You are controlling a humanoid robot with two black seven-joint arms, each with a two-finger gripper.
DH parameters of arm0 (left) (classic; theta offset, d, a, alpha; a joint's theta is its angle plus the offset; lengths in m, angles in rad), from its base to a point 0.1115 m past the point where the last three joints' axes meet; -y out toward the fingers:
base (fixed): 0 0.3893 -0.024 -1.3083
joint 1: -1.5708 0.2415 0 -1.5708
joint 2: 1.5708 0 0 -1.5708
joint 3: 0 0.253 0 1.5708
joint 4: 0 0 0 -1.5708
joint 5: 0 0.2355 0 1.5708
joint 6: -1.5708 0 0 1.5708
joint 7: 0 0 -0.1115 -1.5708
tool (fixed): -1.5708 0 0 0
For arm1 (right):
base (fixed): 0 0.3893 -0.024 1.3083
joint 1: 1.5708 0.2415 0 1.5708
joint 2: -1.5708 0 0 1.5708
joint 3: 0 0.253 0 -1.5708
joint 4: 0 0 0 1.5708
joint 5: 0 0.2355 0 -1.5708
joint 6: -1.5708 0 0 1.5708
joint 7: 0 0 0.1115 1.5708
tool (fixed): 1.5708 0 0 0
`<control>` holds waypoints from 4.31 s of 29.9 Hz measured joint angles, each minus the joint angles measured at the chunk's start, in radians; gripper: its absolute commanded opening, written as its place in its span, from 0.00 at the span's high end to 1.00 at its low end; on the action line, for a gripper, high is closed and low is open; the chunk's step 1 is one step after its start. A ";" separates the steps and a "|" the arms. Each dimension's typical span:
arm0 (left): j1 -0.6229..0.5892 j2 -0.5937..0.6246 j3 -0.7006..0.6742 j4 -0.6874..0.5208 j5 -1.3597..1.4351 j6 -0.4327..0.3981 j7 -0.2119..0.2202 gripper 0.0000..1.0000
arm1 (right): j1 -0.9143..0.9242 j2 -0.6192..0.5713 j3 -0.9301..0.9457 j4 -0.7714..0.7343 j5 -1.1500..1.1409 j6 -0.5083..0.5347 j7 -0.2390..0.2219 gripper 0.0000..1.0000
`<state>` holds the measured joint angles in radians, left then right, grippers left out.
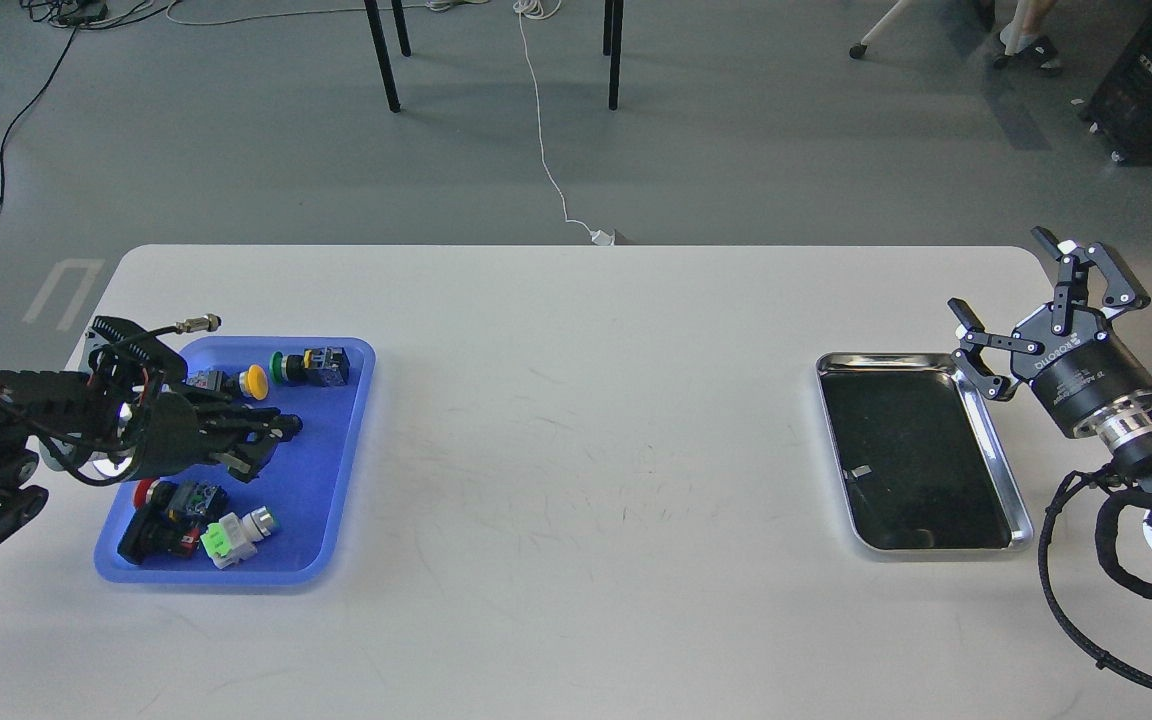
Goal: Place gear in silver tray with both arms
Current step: 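Lift the black gear and carry it toward the table centre, then open the left gripper to set the gear on the table, withdraw, then reach the right gripper to the black gear and grasp it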
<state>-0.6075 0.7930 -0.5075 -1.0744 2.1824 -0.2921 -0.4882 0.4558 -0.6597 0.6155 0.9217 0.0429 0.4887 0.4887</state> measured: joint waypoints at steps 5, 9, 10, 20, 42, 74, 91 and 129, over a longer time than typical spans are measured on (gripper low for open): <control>-0.075 0.055 -0.002 -0.170 -0.001 -0.017 0.000 0.87 | -0.001 0.000 0.001 -0.003 0.000 0.000 0.000 0.01; -0.123 0.055 -0.002 -0.279 -0.001 -0.067 -0.001 0.86 | -0.004 0.000 0.001 -0.003 0.000 0.000 0.000 0.01; -0.133 0.049 -0.001 -0.296 -0.001 -0.082 -0.001 0.86 | -0.005 0.000 0.001 -0.003 0.000 0.000 0.000 0.01; -0.327 -0.235 0.159 -0.221 -0.001 -0.196 -0.001 0.86 | -0.005 0.000 -0.002 -0.023 0.000 0.000 0.000 0.01; -0.492 -0.706 0.427 0.150 -0.001 -0.197 0.000 0.85 | -0.017 0.000 -0.009 -0.084 0.000 0.000 0.000 0.01; -0.521 -0.793 0.578 0.215 -0.001 -0.197 -0.001 0.74 | -0.026 0.006 0.001 -0.083 0.000 0.000 0.000 0.01; -0.527 -0.793 0.507 0.198 -0.001 -0.197 0.000 0.04 | -0.026 0.005 -0.003 -0.071 0.000 0.000 0.000 0.01; 0.446 -0.381 -0.605 -0.177 -1.488 -0.016 0.028 0.02 | 0.749 0.057 -0.712 0.124 -1.144 0.000 0.000 0.01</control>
<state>-0.1613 0.4124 -1.1127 -1.2511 0.6944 -0.3081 -0.4607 1.2044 -0.6027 -0.0967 1.0454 -1.1013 0.4890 0.4888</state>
